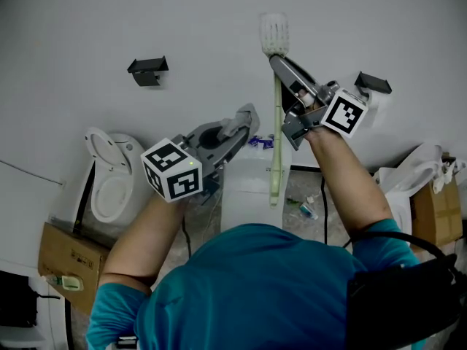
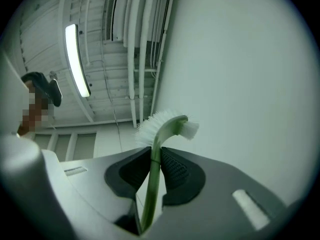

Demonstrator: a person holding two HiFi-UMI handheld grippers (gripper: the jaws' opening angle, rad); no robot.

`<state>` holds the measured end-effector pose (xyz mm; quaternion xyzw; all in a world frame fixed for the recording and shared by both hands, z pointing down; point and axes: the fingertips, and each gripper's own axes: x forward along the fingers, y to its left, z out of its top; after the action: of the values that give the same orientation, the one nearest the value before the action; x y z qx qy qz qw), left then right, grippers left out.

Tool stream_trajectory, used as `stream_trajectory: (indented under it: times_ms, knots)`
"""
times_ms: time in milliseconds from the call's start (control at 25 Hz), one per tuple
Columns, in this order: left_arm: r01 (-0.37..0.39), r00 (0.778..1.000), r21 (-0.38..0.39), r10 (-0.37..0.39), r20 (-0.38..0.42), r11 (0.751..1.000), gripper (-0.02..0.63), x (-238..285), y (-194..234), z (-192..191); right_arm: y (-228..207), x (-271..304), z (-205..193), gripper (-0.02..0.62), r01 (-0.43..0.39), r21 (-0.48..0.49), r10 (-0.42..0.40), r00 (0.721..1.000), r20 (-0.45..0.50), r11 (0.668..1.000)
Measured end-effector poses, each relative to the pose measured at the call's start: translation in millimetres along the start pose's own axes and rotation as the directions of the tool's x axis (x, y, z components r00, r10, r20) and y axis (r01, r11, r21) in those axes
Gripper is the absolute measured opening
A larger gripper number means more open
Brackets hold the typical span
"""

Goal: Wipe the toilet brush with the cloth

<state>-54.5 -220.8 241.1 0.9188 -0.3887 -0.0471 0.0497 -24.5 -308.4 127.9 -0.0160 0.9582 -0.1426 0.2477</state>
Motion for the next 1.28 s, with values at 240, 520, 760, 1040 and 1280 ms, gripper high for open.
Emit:
stream_trajectory:
  times_ms: [240, 520, 760, 1040, 1280]
  knots:
    - [-0.018, 0.999, -0.002, 0.018, -0.032, 1.000, 0.038, -6, 10, -11, -49, 1, -36, 0.064, 0.239, -0.070, -0.248, 0.955, -0.165, 0.968]
    - [0.112, 0.979, 0.141, -0.084, -0.188, 0.984, 0.038, 13, -48, -47, -76, -9, -32, 0.063, 0.419, -0.118, -0.430, 0.898, -0.094, 0.900]
    - [0.090, 0.916, 0.392, 0.078, -0.393, 0.915, 0.038, 22, -50, -91, -66, -8, -21, 0.063, 0.430, -0.113, -0.437, 0.898, -0.047, 0.896]
    - [0.013, 0.803, 0.694, 0.405, -0.436, 0.720, 0.038, 12, 8, -111, -60, -6, -23, 0.063, 0.412, -0.025, -0.413, 0.909, -0.057, 0.911]
    - [-0.075, 0.694, 0.823, 0.623, -0.362, 0.562, 0.038, -17, 73, -102, -53, -14, -40, 0.063, 0.395, 0.059, -0.389, 0.917, -0.089, 0.917]
